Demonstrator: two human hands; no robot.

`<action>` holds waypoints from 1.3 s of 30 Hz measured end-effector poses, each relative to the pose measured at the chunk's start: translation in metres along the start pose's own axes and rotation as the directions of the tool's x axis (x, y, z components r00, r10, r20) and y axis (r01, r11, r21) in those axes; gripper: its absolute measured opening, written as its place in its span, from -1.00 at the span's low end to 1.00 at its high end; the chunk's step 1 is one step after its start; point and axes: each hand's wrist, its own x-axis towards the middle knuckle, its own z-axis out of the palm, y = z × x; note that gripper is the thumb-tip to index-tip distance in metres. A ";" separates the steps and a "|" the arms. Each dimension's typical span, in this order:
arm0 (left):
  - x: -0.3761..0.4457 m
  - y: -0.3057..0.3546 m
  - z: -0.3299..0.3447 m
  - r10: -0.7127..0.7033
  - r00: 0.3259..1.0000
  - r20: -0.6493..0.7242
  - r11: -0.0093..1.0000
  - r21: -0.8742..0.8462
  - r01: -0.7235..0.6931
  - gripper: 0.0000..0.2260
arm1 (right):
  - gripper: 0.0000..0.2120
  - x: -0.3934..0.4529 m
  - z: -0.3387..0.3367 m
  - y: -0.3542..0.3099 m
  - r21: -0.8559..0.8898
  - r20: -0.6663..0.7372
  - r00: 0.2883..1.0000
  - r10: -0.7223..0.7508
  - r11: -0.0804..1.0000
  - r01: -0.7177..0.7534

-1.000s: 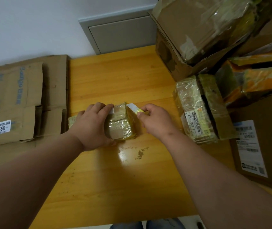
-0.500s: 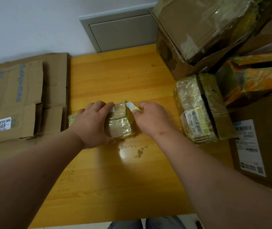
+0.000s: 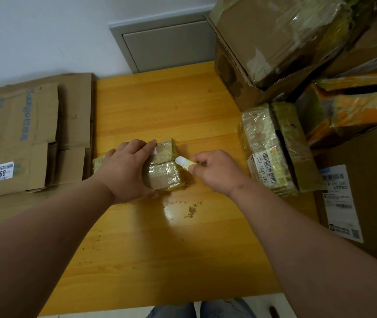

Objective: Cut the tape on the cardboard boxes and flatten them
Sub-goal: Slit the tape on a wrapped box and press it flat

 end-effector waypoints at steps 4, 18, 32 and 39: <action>0.000 -0.001 0.001 0.005 1.000 -0.007 1.000 -0.010 -0.005 0.14 | -0.81 -0.004 -0.004 -0.002 -0.016 0.042 0.999 0.006 1.000 -0.005; -0.003 -0.005 0.000 -0.026 0.999 0.021 0.988 -0.151 0.028 0.24 | -0.80 -0.020 0.003 0.008 0.035 0.026 0.999 0.023 0.999 -0.024; -0.023 -0.011 -0.002 -0.270 0.943 0.196 0.938 -0.167 0.303 0.21 | -0.85 -0.001 -0.004 -0.018 -0.200 -0.475 0.879 0.026 0.970 -0.137; -0.013 0.009 -0.006 -0.297 0.921 0.254 0.939 -0.098 0.330 0.33 | -0.72 0.004 0.017 -0.050 -0.210 -0.263 0.963 0.051 0.972 -0.109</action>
